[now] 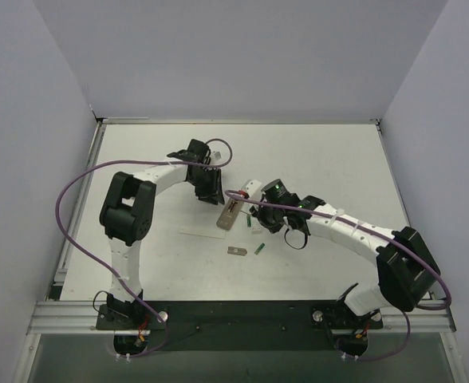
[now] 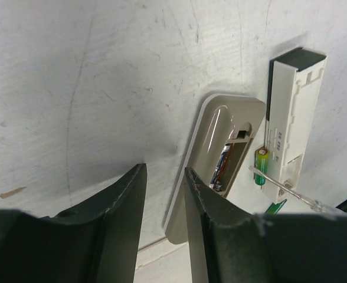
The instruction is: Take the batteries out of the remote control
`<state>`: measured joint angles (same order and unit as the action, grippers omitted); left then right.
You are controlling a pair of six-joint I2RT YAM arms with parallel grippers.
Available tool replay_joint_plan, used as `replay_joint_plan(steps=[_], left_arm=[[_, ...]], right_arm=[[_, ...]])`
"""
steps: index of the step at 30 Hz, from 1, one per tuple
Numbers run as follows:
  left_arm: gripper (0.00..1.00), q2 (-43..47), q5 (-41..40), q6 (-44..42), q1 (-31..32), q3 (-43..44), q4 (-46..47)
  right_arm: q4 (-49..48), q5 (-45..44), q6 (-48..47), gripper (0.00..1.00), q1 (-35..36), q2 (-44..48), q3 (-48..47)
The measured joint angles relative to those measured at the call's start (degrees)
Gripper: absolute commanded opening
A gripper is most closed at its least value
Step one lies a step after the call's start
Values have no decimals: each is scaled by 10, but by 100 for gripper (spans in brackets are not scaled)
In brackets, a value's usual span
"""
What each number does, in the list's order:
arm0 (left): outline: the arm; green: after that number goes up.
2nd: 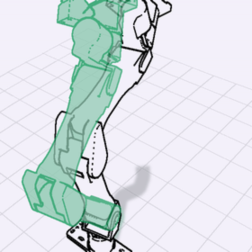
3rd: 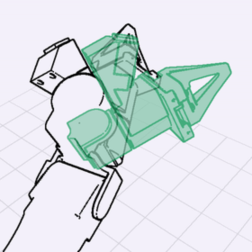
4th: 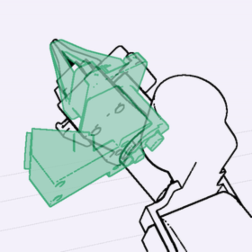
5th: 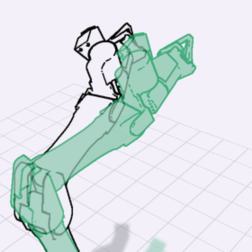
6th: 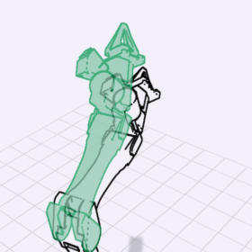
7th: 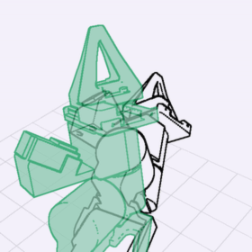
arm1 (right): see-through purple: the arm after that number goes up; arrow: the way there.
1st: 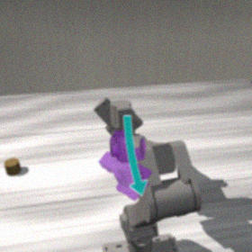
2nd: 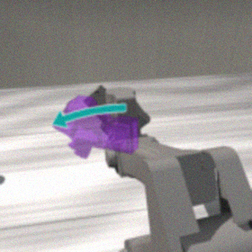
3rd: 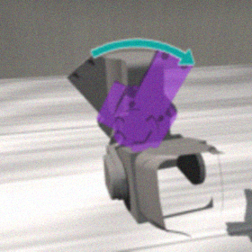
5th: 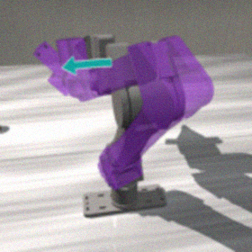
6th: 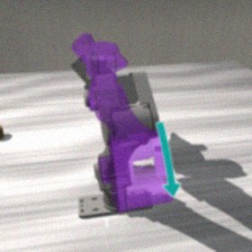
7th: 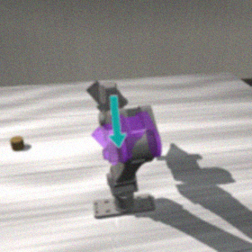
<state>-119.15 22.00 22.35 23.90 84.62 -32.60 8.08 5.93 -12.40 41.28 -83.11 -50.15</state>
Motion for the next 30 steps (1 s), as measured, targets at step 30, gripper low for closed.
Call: replay_joint_plan(steps=[30], left_arm=[[41,-75,74,-3,-7,85,36]], right_arm=[[67,-7,-149,0,12,-50,-107]])
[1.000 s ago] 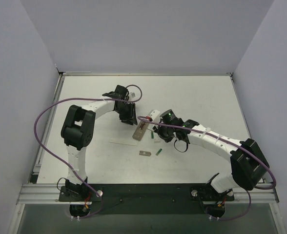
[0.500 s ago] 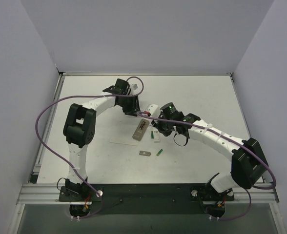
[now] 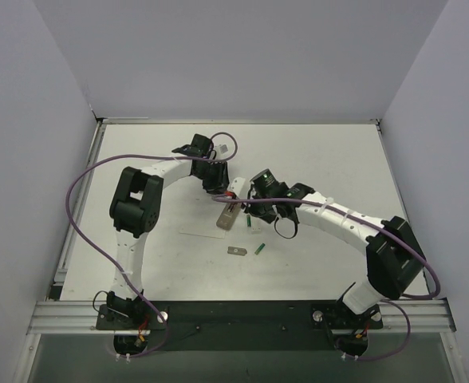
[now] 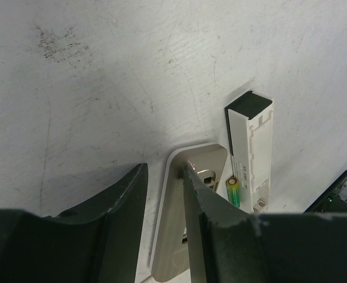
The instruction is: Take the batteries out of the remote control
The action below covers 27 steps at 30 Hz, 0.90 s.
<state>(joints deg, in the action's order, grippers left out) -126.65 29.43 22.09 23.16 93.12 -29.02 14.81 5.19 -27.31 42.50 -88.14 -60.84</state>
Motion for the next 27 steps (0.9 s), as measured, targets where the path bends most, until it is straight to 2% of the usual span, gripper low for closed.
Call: replay_joint_plan(steps=[27], left_arm=[[37,-2,9,0,0,0,-1]], right_arm=[[71,-48,-30,0,26,-75,-89]])
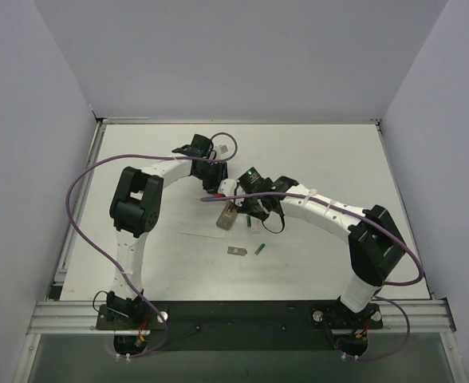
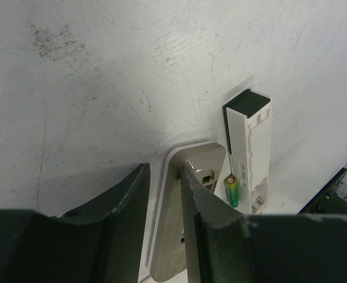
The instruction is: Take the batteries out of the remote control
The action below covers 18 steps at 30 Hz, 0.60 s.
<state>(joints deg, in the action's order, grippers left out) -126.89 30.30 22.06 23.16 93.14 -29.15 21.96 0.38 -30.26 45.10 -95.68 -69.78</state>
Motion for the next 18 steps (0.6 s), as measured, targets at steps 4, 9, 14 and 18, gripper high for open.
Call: replay_joint_plan(steps=[4,9,14,18], left_arm=[[37,0,2,0,0,0,0],[37,0,2,0,0,0,0],[37,0,2,0,0,-2,1],[37,0,4,2,-1,-3,2]], right_arm=[[7,-5,2,0,0,-17,-2],[10,-3,6,0,0,-19,-10],[10,5,23,0,-6,-26,-10],[-10,16,48,0,-14,-26,11]])
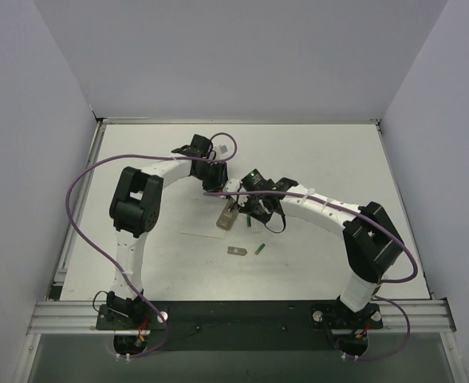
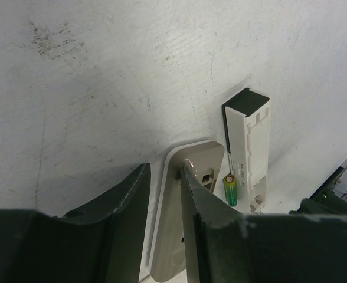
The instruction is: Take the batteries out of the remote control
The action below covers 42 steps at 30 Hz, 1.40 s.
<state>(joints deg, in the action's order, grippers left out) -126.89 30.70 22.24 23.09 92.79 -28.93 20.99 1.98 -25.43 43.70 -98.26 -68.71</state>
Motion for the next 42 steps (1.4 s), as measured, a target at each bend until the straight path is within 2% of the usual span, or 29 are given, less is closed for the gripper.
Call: replay_joint_plan(steps=[12,42], left_arm=[[37,0,7,2,-2,-4,1],[37,0,9,9,-3,-5,0]], right_arm=[[-73,32,49,0,-21,1,84],[-89,43,56,0,-24,16,90]])
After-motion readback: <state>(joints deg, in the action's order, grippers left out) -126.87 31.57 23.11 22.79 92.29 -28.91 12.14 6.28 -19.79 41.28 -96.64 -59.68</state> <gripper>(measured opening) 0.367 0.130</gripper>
